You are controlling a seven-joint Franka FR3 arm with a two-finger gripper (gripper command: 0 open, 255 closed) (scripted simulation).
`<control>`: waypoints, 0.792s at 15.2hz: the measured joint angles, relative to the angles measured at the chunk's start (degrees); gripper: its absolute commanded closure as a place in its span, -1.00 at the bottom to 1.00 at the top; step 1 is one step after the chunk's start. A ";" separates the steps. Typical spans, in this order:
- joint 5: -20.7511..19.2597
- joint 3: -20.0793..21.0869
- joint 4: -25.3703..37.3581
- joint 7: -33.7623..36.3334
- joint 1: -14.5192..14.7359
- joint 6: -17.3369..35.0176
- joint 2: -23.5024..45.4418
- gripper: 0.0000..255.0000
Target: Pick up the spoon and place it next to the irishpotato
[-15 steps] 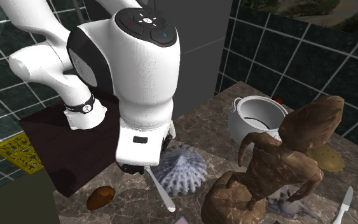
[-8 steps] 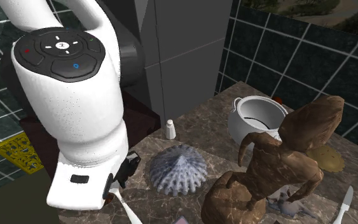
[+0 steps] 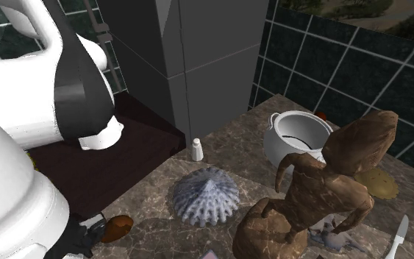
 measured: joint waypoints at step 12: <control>0.59 -0.64 -3.00 -1.18 -1.03 8.33 5.27 1.00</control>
